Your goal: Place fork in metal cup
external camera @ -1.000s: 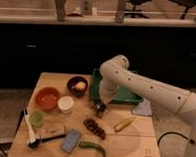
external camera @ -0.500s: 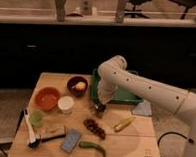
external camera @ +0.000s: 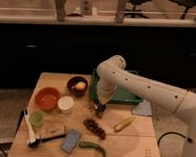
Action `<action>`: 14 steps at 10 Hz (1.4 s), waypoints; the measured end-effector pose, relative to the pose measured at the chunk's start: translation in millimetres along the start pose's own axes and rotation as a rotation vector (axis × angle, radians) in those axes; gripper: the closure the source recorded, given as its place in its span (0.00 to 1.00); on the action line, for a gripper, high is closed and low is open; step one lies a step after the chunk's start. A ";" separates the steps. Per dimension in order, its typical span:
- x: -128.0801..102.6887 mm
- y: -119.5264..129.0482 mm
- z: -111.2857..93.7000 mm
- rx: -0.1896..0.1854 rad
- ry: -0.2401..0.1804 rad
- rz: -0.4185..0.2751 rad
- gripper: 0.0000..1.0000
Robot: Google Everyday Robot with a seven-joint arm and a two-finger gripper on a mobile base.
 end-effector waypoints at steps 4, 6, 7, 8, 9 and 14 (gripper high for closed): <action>-0.7 0.0 -0.1 -0.007 0.000 0.002 0.36; -1.3 -0.4 -0.5 -0.009 0.004 0.003 0.21; -1.5 -0.7 -0.7 -0.009 0.005 0.004 0.20; -1.7 -1.1 -0.7 -0.010 0.007 0.005 0.20; -1.6 -1.3 -0.8 -0.010 0.008 0.005 0.20; -1.1 -1.4 -0.1 -0.015 0.011 0.007 0.20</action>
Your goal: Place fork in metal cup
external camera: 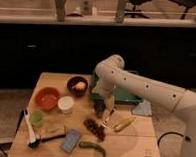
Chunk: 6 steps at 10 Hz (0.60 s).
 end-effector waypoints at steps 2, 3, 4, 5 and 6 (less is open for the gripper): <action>0.2 0.0 1.1 -0.002 -0.002 0.001 0.20; 0.1 0.0 1.1 -0.003 -0.002 0.000 0.20; 0.6 1.5 1.3 -0.003 -0.002 -0.001 0.20; 0.9 2.2 1.0 0.000 -0.001 -0.003 0.20; 0.8 1.6 -0.1 0.008 0.001 -0.007 0.20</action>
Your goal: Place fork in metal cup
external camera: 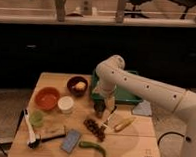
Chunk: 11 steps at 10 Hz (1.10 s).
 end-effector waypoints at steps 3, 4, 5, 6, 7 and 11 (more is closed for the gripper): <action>0.6 -0.3 -2.4 0.014 0.007 -0.009 0.20; 0.6 -0.4 -2.5 0.014 0.007 -0.009 0.20; -0.1 -1.0 -2.4 0.014 0.007 -0.010 0.20; -0.7 -1.6 -2.3 0.014 0.006 -0.012 0.20; -0.6 -1.4 -2.3 0.014 0.006 -0.011 0.20; -0.7 -1.5 -2.4 0.014 0.006 -0.011 0.20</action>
